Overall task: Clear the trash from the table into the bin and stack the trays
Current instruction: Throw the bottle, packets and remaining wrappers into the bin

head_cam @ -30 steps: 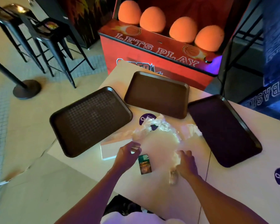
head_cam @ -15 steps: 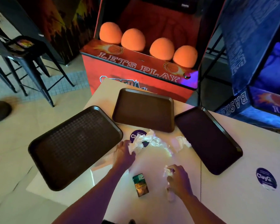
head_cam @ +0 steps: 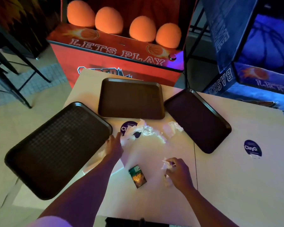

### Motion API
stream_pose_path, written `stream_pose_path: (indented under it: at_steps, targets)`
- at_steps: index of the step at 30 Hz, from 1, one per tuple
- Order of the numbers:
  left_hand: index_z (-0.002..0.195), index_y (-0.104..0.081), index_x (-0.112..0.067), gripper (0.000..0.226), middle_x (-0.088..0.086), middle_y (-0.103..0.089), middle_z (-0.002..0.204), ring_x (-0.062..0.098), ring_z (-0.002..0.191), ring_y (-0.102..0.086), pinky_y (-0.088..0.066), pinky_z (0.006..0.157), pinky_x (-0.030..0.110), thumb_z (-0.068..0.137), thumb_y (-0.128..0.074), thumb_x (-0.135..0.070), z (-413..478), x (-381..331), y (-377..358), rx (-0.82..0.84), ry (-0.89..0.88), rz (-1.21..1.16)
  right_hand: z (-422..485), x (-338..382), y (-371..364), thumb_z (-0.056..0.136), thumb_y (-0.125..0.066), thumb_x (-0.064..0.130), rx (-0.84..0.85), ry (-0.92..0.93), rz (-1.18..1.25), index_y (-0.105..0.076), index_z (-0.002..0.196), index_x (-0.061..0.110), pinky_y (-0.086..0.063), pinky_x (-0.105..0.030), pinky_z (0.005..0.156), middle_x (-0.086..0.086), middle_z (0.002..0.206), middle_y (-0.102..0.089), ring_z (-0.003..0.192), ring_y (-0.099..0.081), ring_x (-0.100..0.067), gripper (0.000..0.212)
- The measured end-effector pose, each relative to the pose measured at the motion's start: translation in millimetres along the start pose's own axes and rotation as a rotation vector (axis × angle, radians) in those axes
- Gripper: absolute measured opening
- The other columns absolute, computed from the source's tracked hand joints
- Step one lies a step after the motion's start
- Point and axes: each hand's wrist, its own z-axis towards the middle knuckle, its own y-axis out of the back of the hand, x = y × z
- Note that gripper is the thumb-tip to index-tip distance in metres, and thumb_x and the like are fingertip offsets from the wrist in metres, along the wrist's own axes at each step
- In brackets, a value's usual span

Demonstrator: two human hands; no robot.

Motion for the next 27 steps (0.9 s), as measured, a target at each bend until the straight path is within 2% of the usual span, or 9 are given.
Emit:
stream_pose_path:
  at_steps: [3, 5, 10, 15, 20, 24, 27]
  targets:
    - [0.139, -0.059, -0.028, 0.044, 0.011, -0.056, 0.136, 0.029, 0.12, -0.06, -0.056, 0.095, 0.04, 0.098, -0.063, -0.011, 0, 9, 2, -0.044, -0.087, -0.021, -2, 3, -1, 0.076, -0.077, 0.011, -0.008, 0.016, 0.016, -0.074, 0.111, 0.026, -0.049, -0.015, 0.073, 0.002, 0.098, -0.063, 0.086, -0.064, -0.011, 0.038]
    - [0.135, -0.064, -0.026, 0.037, 0.009, -0.062, 0.133, 0.027, 0.117, -0.063, -0.054, 0.094, 0.037, 0.099, -0.064, -0.017, -1, 12, 6, -0.087, -0.121, -0.019, -1, 6, -1, 0.076, -0.077, 0.009, -0.012, 0.025, 0.038, -0.074, 0.111, 0.025, -0.049, -0.016, 0.076, 0.0, 0.1, -0.063, 0.089, -0.064, -0.012, 0.039]
    - [0.135, -0.066, -0.016, 0.038, 0.013, -0.067, 0.129, 0.031, 0.115, -0.065, -0.052, 0.095, 0.039, 0.098, -0.068, -0.02, -8, 11, 19, -0.158, -0.181, -0.081, 1, 17, 0, 0.078, -0.077, 0.007, -0.019, 0.035, 0.091, -0.073, 0.112, 0.022, -0.055, -0.024, 0.08, -0.001, 0.103, -0.064, 0.093, -0.065, -0.014, 0.037]
    - [0.133, -0.069, -0.011, 0.037, 0.015, -0.07, 0.121, 0.033, 0.103, -0.069, -0.056, 0.091, 0.043, 0.096, -0.07, -0.016, -17, 5, 31, -0.22, -0.252, -0.199, 6, 25, -2, 0.078, -0.078, 0.007, -0.055, 0.018, 0.12, -0.072, 0.112, 0.022, -0.046, -0.009, 0.073, 0.0, 0.102, -0.064, 0.094, -0.065, -0.015, 0.037]
    - [0.118, -0.075, -0.009, 0.029, 0.013, -0.072, 0.102, 0.034, 0.086, -0.069, -0.057, 0.078, 0.043, 0.089, -0.075, -0.011, -27, -3, 45, -0.328, -0.368, -0.256, 10, 32, 2, 0.076, -0.078, 0.009, -0.071, 0.01, 0.128, -0.072, 0.111, 0.021, -0.057, -0.031, 0.084, -0.003, 0.105, -0.064, 0.095, -0.066, -0.018, 0.038]
    - [0.118, -0.075, -0.006, 0.031, 0.011, -0.072, 0.103, 0.031, 0.083, -0.07, -0.058, 0.077, 0.039, 0.087, -0.078, -0.009, -30, -5, 55, -0.377, -0.428, -0.274, 12, 35, 2, 0.077, -0.077, 0.01, -0.081, 0.004, 0.138, -0.072, 0.112, 0.021, -0.056, -0.029, 0.085, -0.003, 0.107, -0.064, 0.097, -0.065, -0.018, 0.037]
    - [0.119, -0.074, -0.005, 0.034, 0.01, -0.073, 0.106, 0.029, 0.081, -0.072, -0.055, 0.075, 0.032, 0.085, -0.079, -0.006, -32, -8, 58, -0.411, -0.48, -0.302, 11, 34, 4, 0.079, -0.078, 0.011, -0.089, 0.0, 0.157, -0.071, 0.115, 0.02, -0.056, -0.028, 0.086, -0.003, 0.108, -0.064, 0.097, -0.065, -0.017, 0.038]
